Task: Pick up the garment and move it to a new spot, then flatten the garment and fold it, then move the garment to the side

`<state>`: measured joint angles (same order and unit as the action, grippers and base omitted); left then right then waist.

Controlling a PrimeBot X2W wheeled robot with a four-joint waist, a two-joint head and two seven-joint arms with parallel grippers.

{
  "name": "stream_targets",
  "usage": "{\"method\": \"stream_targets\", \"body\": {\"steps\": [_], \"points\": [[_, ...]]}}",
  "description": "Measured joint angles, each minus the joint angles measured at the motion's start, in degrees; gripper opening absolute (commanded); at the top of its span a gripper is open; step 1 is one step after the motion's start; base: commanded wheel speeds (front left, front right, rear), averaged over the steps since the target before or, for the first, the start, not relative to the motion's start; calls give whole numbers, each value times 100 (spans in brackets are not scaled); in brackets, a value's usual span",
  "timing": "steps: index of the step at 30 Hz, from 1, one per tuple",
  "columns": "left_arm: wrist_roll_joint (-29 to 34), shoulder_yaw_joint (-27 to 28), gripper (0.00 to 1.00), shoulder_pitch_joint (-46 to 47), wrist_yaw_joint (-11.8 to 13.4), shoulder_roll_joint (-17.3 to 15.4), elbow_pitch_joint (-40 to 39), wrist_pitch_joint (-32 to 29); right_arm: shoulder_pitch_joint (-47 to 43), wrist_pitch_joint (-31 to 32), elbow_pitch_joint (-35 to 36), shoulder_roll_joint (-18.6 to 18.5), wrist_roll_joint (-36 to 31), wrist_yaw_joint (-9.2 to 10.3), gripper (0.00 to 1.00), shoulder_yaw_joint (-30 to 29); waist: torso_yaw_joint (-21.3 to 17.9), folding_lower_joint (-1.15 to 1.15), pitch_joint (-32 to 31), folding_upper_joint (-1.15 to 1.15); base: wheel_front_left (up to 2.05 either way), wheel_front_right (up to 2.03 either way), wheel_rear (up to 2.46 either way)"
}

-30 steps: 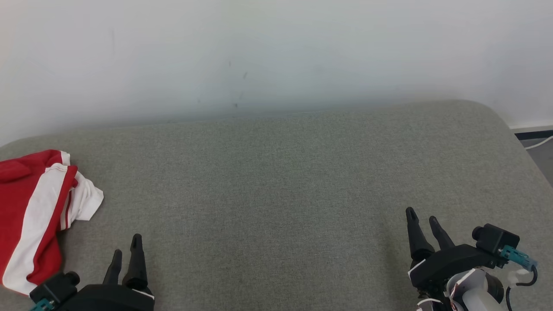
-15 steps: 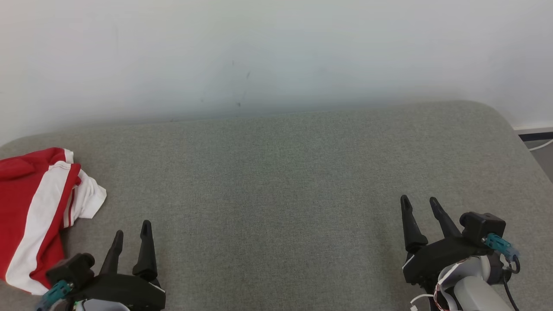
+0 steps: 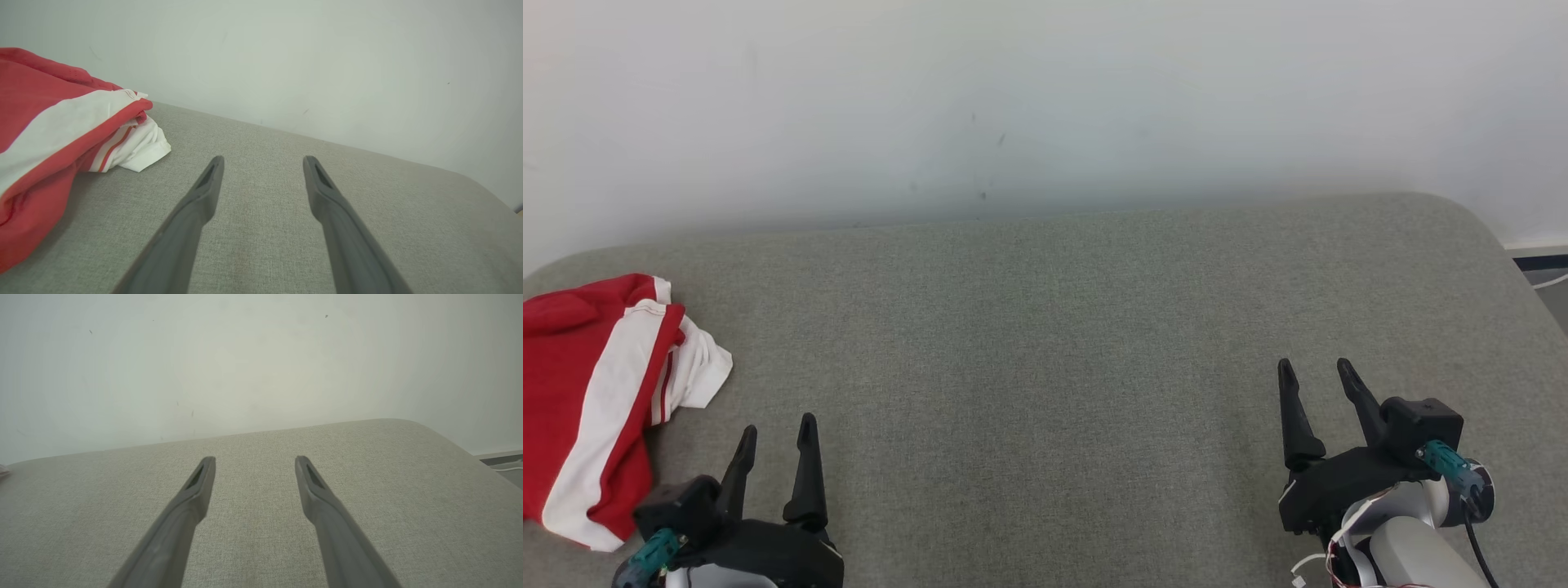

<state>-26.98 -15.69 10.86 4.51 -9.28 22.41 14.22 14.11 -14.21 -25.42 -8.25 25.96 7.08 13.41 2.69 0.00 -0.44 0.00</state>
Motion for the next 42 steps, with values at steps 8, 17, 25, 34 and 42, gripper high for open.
{"method": "stream_targets", "body": {"steps": [8, 17, 25, 34, 42], "points": [[86, -47, 100, 4, -5, -76, 98, 16, 48, -18, -131, 10, -27, -54, 100, -9, 25, 0, -4, 0, 0, 0, 0], [29, -16, 100, 6, -4, -85, 49, -181, 45, 259, -213, 52, 194, -205, 100, -8, 58, 0, -30, 0, 0, 0, 0], [23, -77, 100, 6, -4, -88, 27, -372, 44, 414, -246, 32, 193, -212, 100, 21, 82, 0, -41, 0, 0, 0, 0], [71, -278, 100, 154, -7, 5, -31, -514, -204, 387, -186, -164, 194, -203, 100, -157, 342, 0, -43, 0, 0, 0, 0], [108, -177, 100, 54, 54, -104, -143, -527, -135, 368, -40, -144, 168, -204, 100, -11, 952, 0, -17, 0, 0, 0, 0]]}}
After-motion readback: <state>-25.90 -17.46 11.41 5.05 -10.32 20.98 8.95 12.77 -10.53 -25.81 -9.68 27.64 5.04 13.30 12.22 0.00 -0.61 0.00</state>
